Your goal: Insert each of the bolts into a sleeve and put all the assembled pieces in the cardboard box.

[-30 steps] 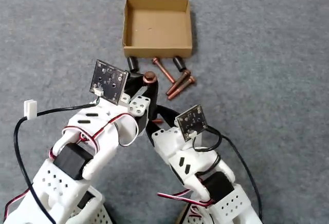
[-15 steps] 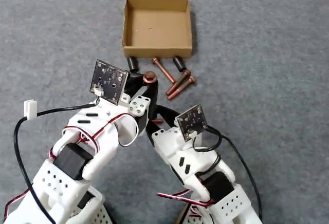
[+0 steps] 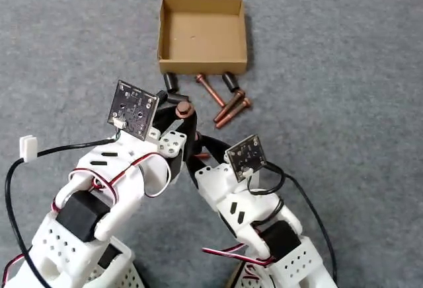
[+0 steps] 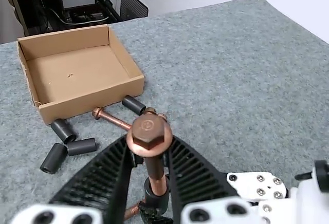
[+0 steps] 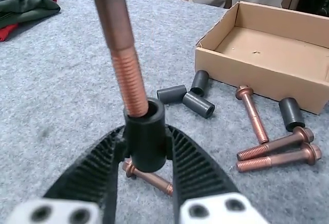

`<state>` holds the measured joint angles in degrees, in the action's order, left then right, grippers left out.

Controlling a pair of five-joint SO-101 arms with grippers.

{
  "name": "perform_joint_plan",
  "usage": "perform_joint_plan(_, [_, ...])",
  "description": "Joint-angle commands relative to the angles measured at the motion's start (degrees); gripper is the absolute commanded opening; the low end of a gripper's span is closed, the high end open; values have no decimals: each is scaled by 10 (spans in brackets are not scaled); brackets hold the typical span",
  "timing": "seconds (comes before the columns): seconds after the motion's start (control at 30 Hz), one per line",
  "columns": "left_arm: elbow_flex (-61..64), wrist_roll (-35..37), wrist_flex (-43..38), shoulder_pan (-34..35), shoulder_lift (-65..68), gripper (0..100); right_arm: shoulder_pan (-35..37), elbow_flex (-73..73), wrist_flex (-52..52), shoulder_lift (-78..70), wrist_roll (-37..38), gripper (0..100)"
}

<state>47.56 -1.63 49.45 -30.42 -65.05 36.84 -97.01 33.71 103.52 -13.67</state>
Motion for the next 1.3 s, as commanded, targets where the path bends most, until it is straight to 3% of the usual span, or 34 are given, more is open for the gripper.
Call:
perform_joint_plan(0.0, [-22,1,3,-2,2,18,5,2,-7,46,-5,19])
perform_joint_plan(0.27, [-5,0,-65,4,7,18,5,2,-7,46,-5,19])
perform_joint_plan(0.77, [38,-1,-66,20,8,22,6,2,-4,46,-4,19])
perform_joint_plan(0.97, [31,1,-60,40,8,102,7,2,-4,44,-4,19])
perform_joint_plan(1.27, [5,-3,-24,41,8,122,6,2,-4,43,-4,19])
